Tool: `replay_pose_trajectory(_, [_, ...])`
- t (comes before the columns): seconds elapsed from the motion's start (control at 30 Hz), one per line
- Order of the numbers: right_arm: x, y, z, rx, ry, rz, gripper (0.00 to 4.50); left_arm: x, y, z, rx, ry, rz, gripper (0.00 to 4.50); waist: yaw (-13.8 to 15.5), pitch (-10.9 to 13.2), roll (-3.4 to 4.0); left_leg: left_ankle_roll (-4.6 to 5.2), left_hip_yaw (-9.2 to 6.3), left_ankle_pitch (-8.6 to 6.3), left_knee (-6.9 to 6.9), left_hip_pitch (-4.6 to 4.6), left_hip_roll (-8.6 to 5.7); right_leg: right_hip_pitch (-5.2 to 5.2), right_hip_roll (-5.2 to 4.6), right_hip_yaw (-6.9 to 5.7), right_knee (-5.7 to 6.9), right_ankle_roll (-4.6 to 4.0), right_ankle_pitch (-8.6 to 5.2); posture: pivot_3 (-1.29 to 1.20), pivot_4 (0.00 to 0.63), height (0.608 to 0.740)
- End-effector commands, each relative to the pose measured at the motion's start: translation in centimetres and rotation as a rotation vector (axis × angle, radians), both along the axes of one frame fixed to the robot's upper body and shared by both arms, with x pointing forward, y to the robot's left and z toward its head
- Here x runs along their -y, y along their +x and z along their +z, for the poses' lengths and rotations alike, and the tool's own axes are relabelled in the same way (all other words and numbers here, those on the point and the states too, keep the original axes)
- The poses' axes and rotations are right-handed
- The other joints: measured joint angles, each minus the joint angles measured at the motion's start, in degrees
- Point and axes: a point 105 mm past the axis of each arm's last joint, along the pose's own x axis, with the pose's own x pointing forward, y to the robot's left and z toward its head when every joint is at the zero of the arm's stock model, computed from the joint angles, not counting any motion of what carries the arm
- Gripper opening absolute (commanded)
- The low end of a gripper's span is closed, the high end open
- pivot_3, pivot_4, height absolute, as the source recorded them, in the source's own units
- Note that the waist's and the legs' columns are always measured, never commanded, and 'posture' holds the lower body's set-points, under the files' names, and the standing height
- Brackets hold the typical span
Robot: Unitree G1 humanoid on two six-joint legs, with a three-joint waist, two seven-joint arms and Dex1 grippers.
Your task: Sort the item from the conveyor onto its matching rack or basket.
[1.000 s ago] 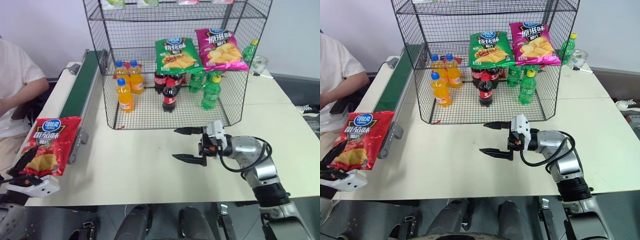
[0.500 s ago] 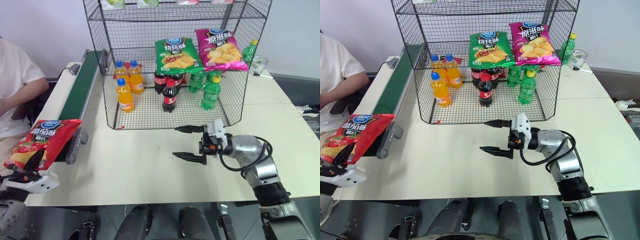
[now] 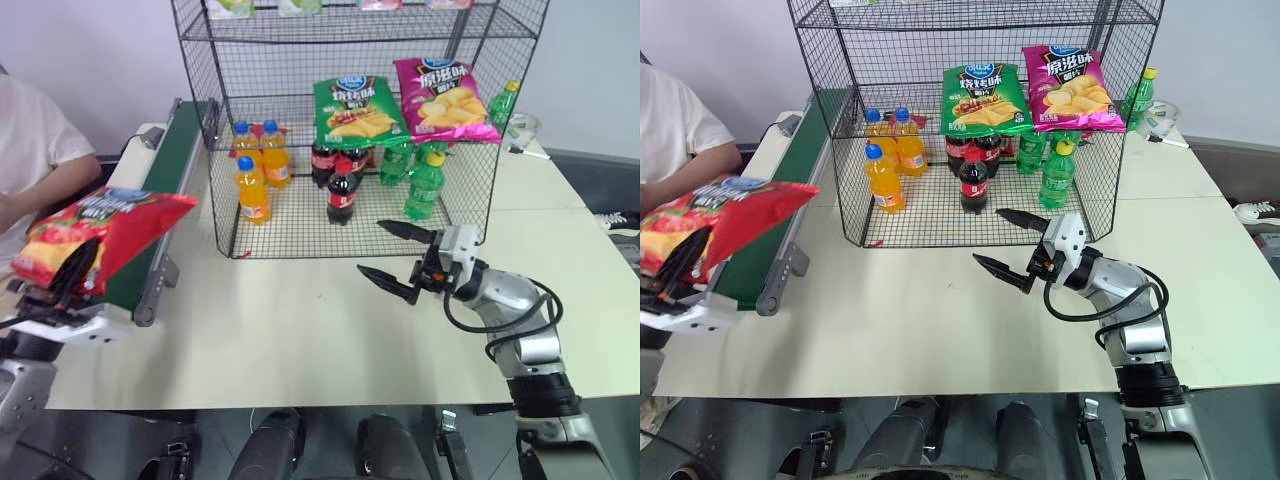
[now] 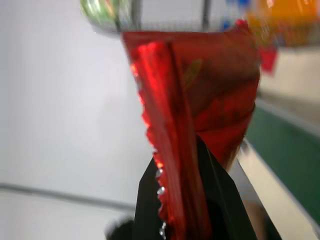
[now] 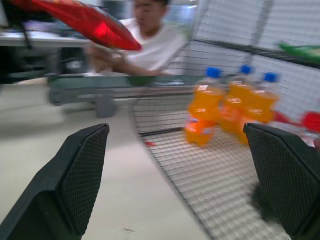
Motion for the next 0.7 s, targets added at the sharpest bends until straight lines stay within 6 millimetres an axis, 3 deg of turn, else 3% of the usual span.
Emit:
replay_pose_trajectory(0.03, [1.7, 0.3, 3.5, 0.171, 0.061, -0.134, 4.50, 3.0, 0.6, 3.1, 0.084, -0.007, -0.097, 0.02, 0.05, 0.00, 0.00, -0.01, 0.00, 0.01, 0.00, 0.02, 0.00, -0.01, 0.01, 0.00, 0.04, 0.00, 0.00, 0.00, 0.150, 0.740])
replay_pose_trajectory(0.13, [2.1, 0.3, 4.3, 0.222, 0.099, -0.219, 4.50, 6.4, 2.1, 5.0, 0.146, -0.022, -0.199, 0.02, 0.19, -0.01, 0.00, -0.04, 0.01, 0.05, 0.01, 0.07, -0.01, 0.00, 0.02, -0.02, 0.15, 0.00, 0.00, 0.00, 0.150, 0.740])
replay_pose_trajectory(0.3, [1.8, 0.3, 4.4, 0.226, 0.124, -0.254, 4.50, 9.7, 5.3, 6.8, 0.197, -0.085, -0.285, 0.02, -0.15, -0.03, 0.01, -0.09, 0.01, 0.12, 0.03, 0.12, -0.02, 0.24, 0.10, -0.01, 0.28, 0.00, 0.00, 0.00, 0.150, 0.740])
replay_pose_trajectory(0.5, [1.6, 0.3, 4.2, 0.231, 0.116, -0.274, 4.50, 12.0, 10.4, 8.1, 0.265, -0.157, -0.306, 0.02, -0.27, -0.03, -0.01, -0.14, 0.00, 0.18, 0.03, 0.14, -0.02, 0.25, 0.21, 0.00, 0.34, 0.00, 0.01, 0.00, 0.150, 0.740])
replay_pose_trajectory(0.7, [1.6, 0.4, 4.4, 0.238, 0.107, -0.283, 4.50, 13.7, 15.6, 7.4, 0.270, -0.239, -0.273, 0.02, -0.18, -0.03, -0.02, -0.16, -0.01, 0.20, 0.07, 0.14, -0.04, 0.26, 0.23, 0.00, 0.35, 0.03, 0.02, 0.00, 0.150, 0.740])
